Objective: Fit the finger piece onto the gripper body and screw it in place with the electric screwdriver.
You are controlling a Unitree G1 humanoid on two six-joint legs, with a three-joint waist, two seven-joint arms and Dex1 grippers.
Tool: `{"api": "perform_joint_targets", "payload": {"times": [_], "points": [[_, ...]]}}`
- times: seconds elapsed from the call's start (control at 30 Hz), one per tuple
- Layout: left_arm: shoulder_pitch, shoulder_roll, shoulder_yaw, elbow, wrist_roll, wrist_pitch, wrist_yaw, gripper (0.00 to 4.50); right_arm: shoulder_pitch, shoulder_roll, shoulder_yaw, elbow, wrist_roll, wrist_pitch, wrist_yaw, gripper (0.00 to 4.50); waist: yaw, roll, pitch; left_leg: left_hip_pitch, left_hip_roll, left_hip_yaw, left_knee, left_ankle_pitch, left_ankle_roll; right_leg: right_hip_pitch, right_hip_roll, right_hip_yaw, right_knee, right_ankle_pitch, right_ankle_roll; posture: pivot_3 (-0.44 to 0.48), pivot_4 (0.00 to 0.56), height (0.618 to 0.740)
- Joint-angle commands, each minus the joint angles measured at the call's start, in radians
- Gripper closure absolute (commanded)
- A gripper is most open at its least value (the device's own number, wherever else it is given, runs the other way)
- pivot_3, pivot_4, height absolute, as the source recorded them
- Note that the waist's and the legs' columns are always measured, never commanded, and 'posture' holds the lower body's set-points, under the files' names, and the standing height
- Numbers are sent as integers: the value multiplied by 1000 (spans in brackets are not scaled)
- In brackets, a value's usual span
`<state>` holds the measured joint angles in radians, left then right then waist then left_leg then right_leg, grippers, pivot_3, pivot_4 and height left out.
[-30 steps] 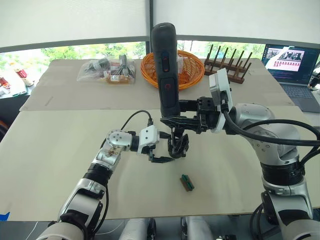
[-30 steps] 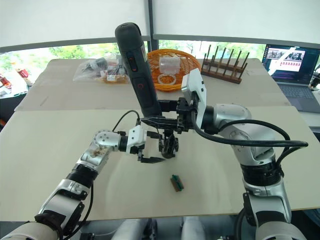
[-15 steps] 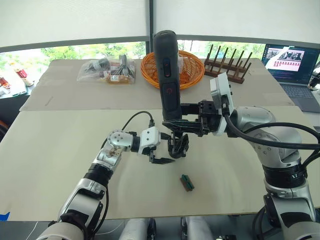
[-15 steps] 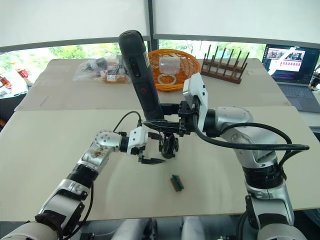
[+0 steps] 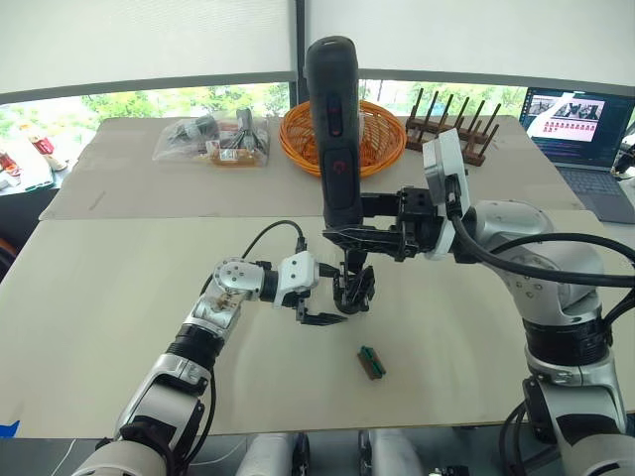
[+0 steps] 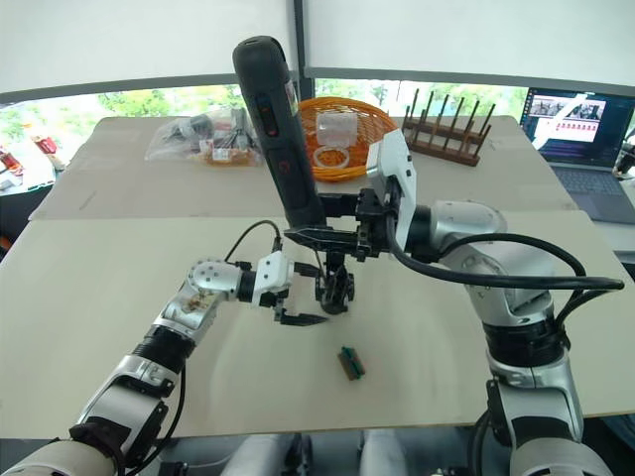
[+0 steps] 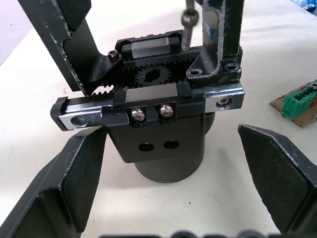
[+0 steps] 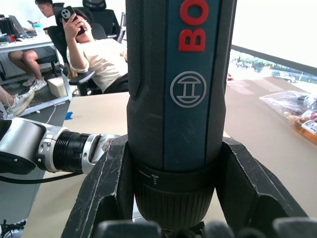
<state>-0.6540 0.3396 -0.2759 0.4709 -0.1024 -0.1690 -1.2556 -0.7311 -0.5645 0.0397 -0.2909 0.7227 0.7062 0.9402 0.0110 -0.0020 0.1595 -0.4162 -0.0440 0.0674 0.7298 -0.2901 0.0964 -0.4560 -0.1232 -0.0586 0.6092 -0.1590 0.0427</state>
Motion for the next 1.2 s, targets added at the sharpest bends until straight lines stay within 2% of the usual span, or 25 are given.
{"api": "perform_joint_targets", "payload": {"times": [0.03,1.2], "points": [[-13,-6,4,-12,-6,-13,3,0,-13,0,-42,-30,24,-12,-3,2608,0,0,0,0,0,0,0,0,0,0,0,0,0,0,0,0,150,740],[-12,-6,5,-16,-4,-13,11,0,20,13,-29,-51,20,-23,-5,2608,0,0,0,0,0,0,0,0,0,0,0,0,0,0,0,0,150,740]]}}
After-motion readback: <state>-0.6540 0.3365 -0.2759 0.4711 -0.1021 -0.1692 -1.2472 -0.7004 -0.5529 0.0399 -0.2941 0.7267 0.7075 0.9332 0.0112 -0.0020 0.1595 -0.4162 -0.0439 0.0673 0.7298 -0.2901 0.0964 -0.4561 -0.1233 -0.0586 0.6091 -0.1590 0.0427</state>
